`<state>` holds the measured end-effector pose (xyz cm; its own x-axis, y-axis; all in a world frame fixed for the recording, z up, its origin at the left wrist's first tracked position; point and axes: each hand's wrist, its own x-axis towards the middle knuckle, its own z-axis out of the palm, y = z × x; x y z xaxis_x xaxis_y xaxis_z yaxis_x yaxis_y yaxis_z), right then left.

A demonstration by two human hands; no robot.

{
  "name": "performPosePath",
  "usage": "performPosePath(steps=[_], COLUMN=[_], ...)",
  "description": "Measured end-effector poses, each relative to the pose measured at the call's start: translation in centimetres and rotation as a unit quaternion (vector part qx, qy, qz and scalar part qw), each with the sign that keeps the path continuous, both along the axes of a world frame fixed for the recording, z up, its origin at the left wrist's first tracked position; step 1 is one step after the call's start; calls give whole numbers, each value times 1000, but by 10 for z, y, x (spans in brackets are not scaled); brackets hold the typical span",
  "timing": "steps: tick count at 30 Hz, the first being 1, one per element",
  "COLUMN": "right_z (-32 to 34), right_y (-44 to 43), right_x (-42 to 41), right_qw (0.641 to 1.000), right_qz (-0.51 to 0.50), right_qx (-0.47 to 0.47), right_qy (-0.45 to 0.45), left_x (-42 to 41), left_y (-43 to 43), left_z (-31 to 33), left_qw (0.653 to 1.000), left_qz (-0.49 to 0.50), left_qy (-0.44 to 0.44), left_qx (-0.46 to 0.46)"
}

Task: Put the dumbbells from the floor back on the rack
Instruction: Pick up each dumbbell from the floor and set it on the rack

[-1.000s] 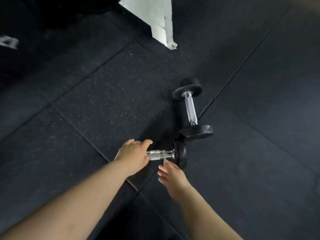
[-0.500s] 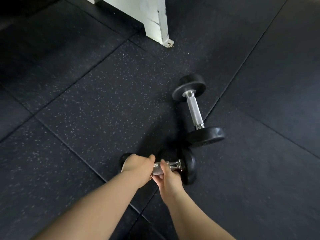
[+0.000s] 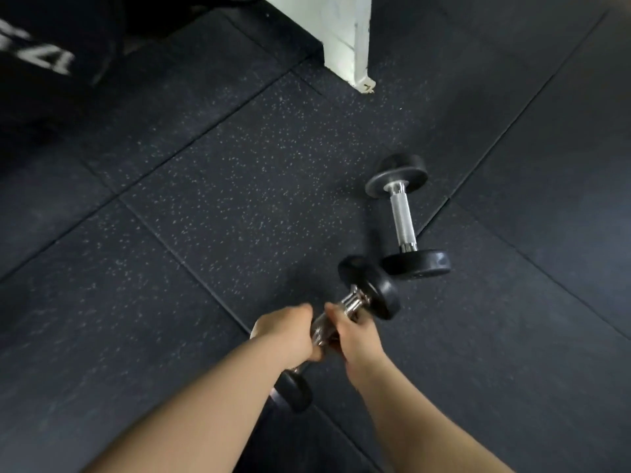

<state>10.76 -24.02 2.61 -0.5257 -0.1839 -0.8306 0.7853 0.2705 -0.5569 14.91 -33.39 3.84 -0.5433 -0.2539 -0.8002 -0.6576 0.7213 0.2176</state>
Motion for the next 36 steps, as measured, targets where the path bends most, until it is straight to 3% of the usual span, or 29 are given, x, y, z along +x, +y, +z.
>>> performPosePath(steps=[8,16,19,24,29,36], right_z=[189,433,505,596,650,680], right_y=[-9,-27,-47,-103,-174,-307], right_x=[22,30,31,64,134,284], right_qw=[984,936,891,819,765,700], right_qz=[173,328,420,523,580,634], right_qx=[20,42,38,-4,-45,-104], right_qy=[38,122,167,235,275,311], left_x=[57,76,87,128,201,346], left_y=[11,4,-1,-31,-85,-194], left_z=[181,431,495,578,623,642], left_qw=[967,920,882,789,701,614], left_qz=[237,356,425,540,628,685], left_qy=[15,87,145,247,312,385], left_qx=[93,141,146,156,127,77])
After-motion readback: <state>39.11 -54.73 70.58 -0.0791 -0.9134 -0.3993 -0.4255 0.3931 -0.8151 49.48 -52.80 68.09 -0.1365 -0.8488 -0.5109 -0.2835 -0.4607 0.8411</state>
